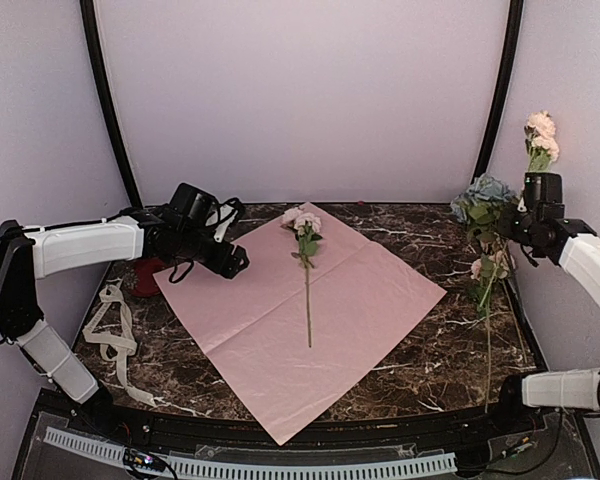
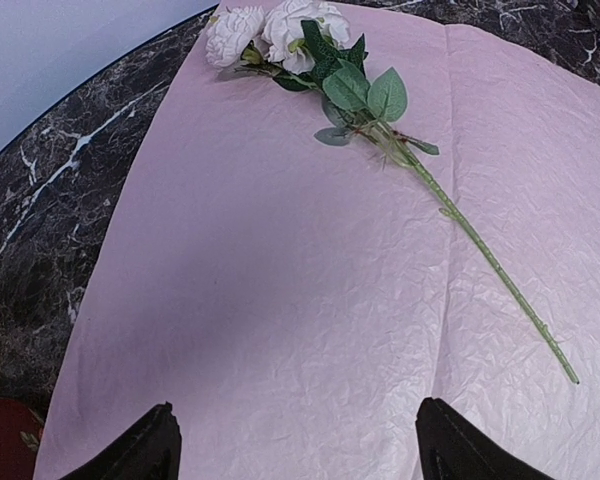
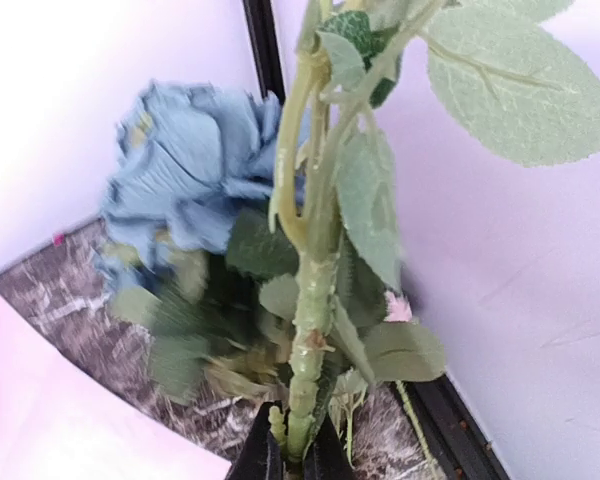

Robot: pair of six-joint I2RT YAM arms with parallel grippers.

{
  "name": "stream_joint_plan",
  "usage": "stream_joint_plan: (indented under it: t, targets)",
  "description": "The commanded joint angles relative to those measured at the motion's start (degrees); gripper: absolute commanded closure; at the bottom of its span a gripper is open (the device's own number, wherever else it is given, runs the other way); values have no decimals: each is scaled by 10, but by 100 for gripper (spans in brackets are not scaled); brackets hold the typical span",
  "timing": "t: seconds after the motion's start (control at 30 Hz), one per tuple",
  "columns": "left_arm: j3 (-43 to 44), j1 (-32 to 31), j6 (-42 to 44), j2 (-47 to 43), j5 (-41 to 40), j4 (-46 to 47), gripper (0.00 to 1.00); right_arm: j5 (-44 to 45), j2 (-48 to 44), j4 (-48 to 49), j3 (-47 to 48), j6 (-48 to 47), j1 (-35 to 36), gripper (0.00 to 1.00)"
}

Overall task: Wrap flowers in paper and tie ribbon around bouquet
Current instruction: Place the fake flower at the corner of the board.

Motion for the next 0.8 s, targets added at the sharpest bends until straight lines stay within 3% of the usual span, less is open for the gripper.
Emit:
stream_joint_plan:
  t: [0.0,0.1,0.37,0.47,0.57,0.77]
  targets:
    - [2,3,8,-23,4,-4,16,-75,63,-5,-18,5,-3,100]
    - [-2,3,8,-25,4,2,16,-139,96,-7,-41,3,-2,100]
    - [3,3,6,-21,4,-7,16,-173,174,-36,-78,-4,-3,89]
    - [2,3,5,-24,5,-5,16,-183,171,-42,-81,0,-2,83]
    - [3,3,4,-22,6,-6,16,-188,158,-55,-78,3,-2,71]
    - [5,3,3,-22,8,-8,17,-163,133,-97,-79,22,1,62]
